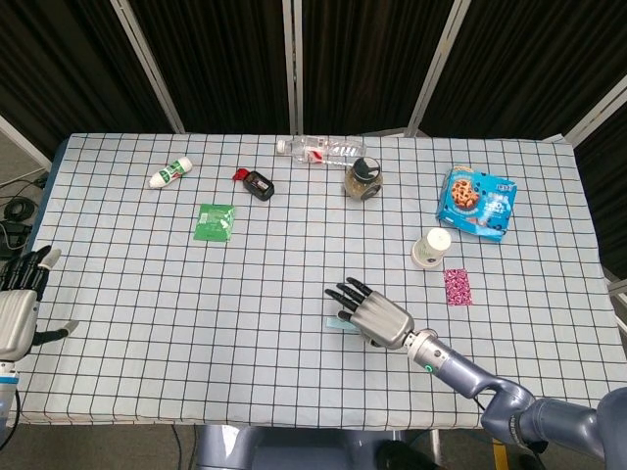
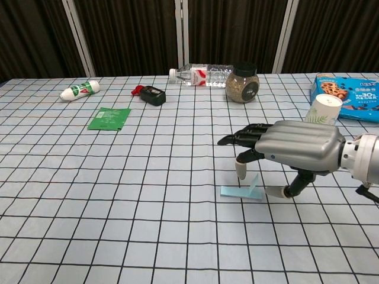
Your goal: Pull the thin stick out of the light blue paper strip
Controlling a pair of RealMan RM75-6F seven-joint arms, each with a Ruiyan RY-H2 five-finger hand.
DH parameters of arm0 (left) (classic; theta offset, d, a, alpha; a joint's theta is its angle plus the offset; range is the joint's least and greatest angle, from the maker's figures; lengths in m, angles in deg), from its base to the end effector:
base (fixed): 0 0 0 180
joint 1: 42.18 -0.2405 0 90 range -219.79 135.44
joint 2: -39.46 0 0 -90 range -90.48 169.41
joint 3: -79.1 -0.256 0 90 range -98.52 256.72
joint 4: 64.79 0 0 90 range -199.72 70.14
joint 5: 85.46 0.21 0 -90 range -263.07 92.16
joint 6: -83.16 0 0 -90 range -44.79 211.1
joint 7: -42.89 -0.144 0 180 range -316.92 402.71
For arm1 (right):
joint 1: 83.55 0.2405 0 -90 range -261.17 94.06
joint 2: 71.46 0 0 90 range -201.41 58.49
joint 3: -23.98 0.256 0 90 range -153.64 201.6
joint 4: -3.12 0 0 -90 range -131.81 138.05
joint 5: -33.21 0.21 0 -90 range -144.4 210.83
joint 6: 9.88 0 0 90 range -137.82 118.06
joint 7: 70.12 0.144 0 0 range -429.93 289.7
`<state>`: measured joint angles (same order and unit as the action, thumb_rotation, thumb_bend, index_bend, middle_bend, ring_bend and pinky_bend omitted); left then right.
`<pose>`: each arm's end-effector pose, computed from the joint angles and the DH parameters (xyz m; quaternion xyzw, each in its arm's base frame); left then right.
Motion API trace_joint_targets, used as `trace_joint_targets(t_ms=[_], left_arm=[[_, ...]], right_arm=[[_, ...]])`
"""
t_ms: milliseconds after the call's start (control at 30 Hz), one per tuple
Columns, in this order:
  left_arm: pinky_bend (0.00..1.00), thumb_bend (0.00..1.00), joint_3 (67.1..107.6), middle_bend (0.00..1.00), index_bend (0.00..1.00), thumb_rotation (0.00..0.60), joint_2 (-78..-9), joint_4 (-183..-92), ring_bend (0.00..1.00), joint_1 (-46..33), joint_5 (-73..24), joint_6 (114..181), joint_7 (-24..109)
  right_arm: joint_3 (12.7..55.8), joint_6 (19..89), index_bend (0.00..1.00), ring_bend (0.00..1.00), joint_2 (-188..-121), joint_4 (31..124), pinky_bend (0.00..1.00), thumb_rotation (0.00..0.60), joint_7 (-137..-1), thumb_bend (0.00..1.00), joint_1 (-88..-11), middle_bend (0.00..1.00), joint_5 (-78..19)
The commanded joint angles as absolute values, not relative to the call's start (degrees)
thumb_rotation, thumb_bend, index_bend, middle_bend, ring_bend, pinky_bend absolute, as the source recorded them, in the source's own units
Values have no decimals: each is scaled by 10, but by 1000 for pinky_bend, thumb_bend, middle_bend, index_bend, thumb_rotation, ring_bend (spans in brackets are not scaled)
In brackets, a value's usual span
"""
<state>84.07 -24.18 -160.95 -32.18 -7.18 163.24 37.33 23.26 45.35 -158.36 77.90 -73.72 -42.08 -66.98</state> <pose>-0.2991 0.2141 0.1553 -0.5921 -0.3974 -0.3689 0.5961 -0.1708 -0.3015 -0.0310 0.8718 -0.1965 0.3497 0.2813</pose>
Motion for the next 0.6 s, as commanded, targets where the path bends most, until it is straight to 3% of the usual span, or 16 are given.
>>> trace_joint_targets(t_ms=[33, 600], left_arm=[[0, 0, 840, 0, 0, 600, -243, -1609, 0, -321, -71, 1631, 372], [0, 0, 841, 0, 0, 600, -245, -1609, 0, -321, -70, 1631, 366]], right_arm=[[228, 459, 446, 0, -1588, 770, 0, 600, -731, 309, -421, 27, -669], [220, 487, 610, 0, -1612, 729, 0, 600, -695, 371, -420, 80, -663]])
